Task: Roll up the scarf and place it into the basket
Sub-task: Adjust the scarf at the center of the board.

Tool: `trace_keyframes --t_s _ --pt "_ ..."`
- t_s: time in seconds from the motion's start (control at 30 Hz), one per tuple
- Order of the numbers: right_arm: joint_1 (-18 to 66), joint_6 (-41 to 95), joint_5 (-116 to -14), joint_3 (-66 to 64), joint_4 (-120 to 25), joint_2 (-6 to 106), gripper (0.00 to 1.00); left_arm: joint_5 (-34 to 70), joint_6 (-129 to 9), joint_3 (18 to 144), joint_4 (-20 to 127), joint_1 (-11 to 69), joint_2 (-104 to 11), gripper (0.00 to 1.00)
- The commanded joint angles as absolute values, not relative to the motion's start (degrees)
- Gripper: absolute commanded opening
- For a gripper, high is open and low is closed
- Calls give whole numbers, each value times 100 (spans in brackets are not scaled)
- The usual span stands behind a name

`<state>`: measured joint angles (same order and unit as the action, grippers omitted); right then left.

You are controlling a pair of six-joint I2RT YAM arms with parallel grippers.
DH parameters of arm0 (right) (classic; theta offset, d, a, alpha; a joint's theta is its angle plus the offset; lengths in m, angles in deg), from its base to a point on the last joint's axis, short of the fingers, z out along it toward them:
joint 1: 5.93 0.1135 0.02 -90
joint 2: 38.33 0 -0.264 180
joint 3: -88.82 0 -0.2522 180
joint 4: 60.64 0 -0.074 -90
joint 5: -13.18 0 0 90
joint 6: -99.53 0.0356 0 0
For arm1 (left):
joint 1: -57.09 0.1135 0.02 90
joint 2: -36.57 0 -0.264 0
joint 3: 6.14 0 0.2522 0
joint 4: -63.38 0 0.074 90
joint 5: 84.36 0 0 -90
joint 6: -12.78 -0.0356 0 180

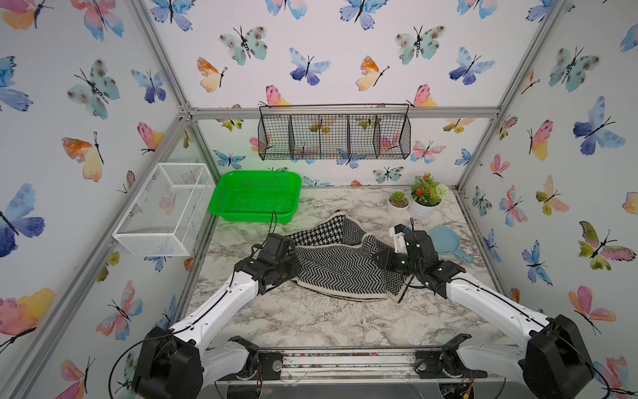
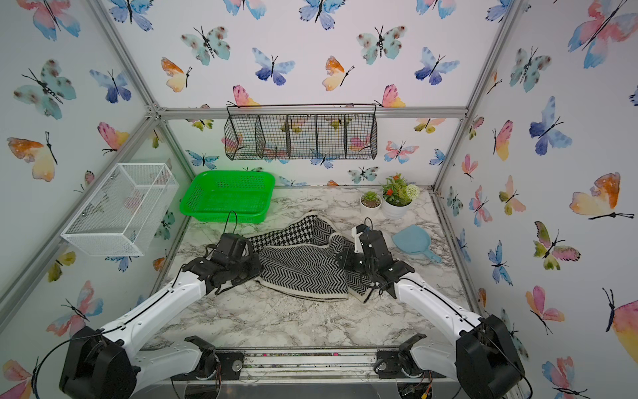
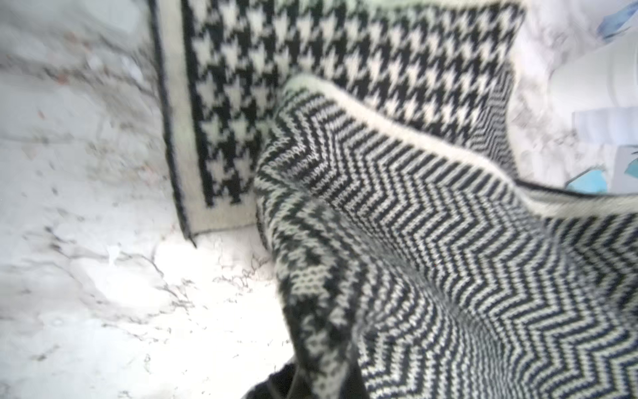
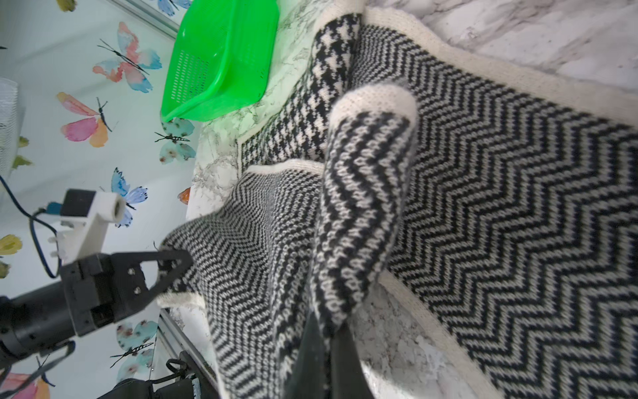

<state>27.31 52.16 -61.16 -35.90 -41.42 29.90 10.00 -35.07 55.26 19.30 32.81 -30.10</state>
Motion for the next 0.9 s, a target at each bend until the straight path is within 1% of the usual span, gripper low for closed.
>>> trace_keyframes --t_s 0.0,0.1,0.2,0.27,0.37,0.53,0.63,0.73,0.87 --pt "3032 5187 -6532 -3405 -3884 2838 2 1012 -4117 6055 1297 3526 -3181 0" --pt "3399 5375 -6957 -3392 -3863 2656 1 1039 -4269 6547 1177 3655 -3371 0" --pt "3927 5607 -7656 -3408 -3842 2402 1 1082 -4404 7118 1089 3773 -3664 0" --pt "4189 5843 -7974 -3549 -4062 2216 1 1069 -4489 7535 1147 3814 -3921 0" --pt "4513 6173 -8378 -3837 -4474 1976 1 1174 -4650 8385 1029 3837 -4483 0" --pt "4956 6393 -9270 -3850 -4574 1746 1 1598 -4817 10289 430 3816 -5565 0" --pt "5061 6393 -9608 -3664 -4383 1696 1 1644 -4902 11015 278 3769 -5988 0" --pt "5226 6508 -9873 -3729 -4507 1695 1 1729 -5068 11164 371 3790 -6255 0" --pt "5572 6799 -9924 -3921 -4793 2167 1 1831 -5409 10621 817 3950 -6498 0"
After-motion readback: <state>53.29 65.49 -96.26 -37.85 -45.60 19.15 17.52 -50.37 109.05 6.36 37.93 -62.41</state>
